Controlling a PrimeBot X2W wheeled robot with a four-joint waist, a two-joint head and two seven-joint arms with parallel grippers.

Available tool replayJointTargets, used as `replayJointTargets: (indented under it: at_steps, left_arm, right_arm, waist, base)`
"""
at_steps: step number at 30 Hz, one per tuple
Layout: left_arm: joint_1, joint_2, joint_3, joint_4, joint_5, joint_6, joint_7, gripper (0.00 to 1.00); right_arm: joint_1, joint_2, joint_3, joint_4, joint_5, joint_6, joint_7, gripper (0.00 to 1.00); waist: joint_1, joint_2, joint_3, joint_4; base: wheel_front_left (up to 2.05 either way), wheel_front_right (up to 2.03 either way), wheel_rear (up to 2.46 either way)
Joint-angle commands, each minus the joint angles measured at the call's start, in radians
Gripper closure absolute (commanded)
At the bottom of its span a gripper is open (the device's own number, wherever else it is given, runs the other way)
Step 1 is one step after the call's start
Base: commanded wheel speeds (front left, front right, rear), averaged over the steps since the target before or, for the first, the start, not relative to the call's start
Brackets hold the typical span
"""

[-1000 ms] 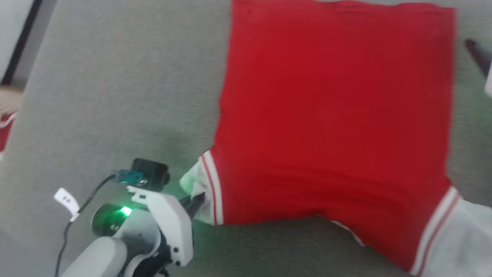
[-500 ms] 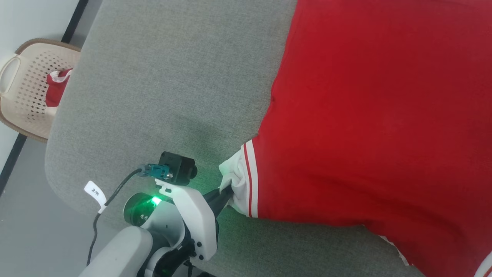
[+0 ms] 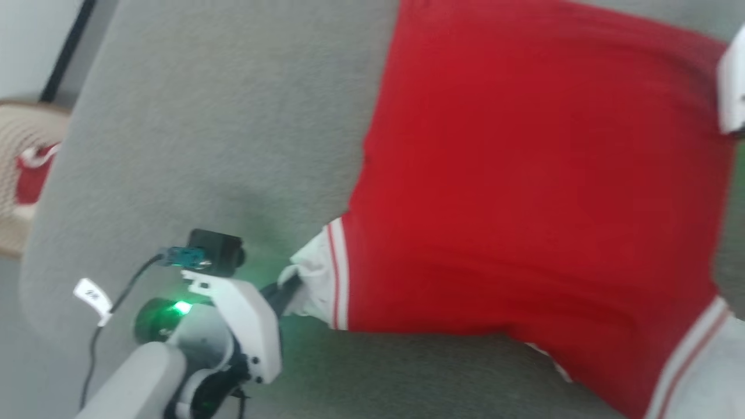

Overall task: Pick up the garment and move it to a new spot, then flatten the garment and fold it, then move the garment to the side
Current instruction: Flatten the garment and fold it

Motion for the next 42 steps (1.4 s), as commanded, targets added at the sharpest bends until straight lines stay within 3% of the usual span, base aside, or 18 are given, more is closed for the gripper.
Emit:
replayJointTargets:
  at_steps: [1, 10, 14, 19, 23, 26, 30, 31, 32, 37, 42]
  left_arm:
    - [0.015, 0.018, 0.013, -0.001, -0.004, 0.014, -0.003, 1.0]
    - [0.053, 0.089, 0.069, -0.032, -0.009, 0.053, 0.005, 1.0]
    - [0.072, 0.116, 0.09, -0.051, -0.017, 0.071, 0.015, 1.0]
    - [0.076, 0.136, 0.102, -0.067, -0.019, 0.081, 0.025, 1.0]
    - [0.068, 0.143, 0.104, -0.068, -0.022, 0.082, 0.028, 1.0]
    - [0.061, 0.142, 0.104, -0.065, -0.024, 0.081, 0.029, 1.0]
    - [0.059, 0.134, 0.111, -0.05, -0.029, 0.073, 0.017, 1.0]
    - [0.06, 0.133, 0.111, -0.047, -0.031, 0.071, 0.013, 1.0]
    - [0.061, 0.133, 0.112, -0.043, -0.031, 0.07, 0.011, 1.0]
    - [0.074, 0.134, 0.108, -0.028, -0.031, 0.063, 0.0, 1.0]
    - [0.09, 0.13, 0.101, -0.022, -0.034, 0.054, -0.008, 1.0]
  right_arm:
    - [0.084, -0.003, 0.043, -0.024, 0.042, 0.0, 0.025, 1.0]
    - [0.291, -0.079, 0.163, -0.35, 0.234, 0.0, 0.045, 1.0]
    - [0.432, -0.122, 0.144, -0.523, 0.3, 0.0, 0.061, 1.0]
    - [0.639, -0.125, 0.046, -0.705, 0.315, -0.001, 0.079, 1.0]
    - [0.813, -0.077, -0.069, -0.821, 0.283, -0.001, 0.107, 1.0]
    - [0.925, -0.007, -0.137, -0.872, 0.253, -0.001, 0.106, 1.0]
    - [0.987, 0.085, -0.169, -0.825, 0.185, -0.001, 0.009, 1.0]
    - [0.984, 0.09, -0.16, -0.81, 0.17, -0.001, -0.009, 0.6]
    - [0.981, 0.102, -0.156, -0.791, 0.17, -0.001, -0.025, 0.01]
    - [0.971, 0.107, -0.17, -0.79, 0.166, -0.002, -0.046, 0.0]
    - [0.976, 0.093, -0.224, -0.933, 0.176, -0.001, 0.005, 0.0]
  waist:
    - [0.0, 0.0, -0.049, -0.07]
    - [0.0, 0.0, -0.117, -0.212]
    - [0.0, 0.0, -0.131, -0.27]
    - [0.0, 0.0, -0.136, -0.314]
    - [0.0, 0.0, -0.136, -0.329]
    - [0.0, 0.0, -0.135, -0.334]
    - [0.0, 0.0, -0.136, -0.34]
    - [0.0, 0.0, -0.138, -0.34]
    - [0.0, 0.0, -0.139, -0.341]
    - [0.0, 0.0, -0.158, -0.342]
    - [0.0, 0.0, -0.179, -0.334]
  base:
    - [0.0, 0.0, 0.0]
    - [0.0, 0.0, 0.0]
    - [0.0, 0.0, 0.0]
    - [0.0, 0.0, 0.0]
    - [0.0, 0.0, 0.0]
    - [0.0, 0.0, 0.0]
    - [0.0, 0.0, 0.0]
    - [0.0, 0.0, 0.0]
    - [0.0, 0.0, 0.0]
    - [0.0, 0.0, 0.0]
    - [0.0, 0.0, 0.0]
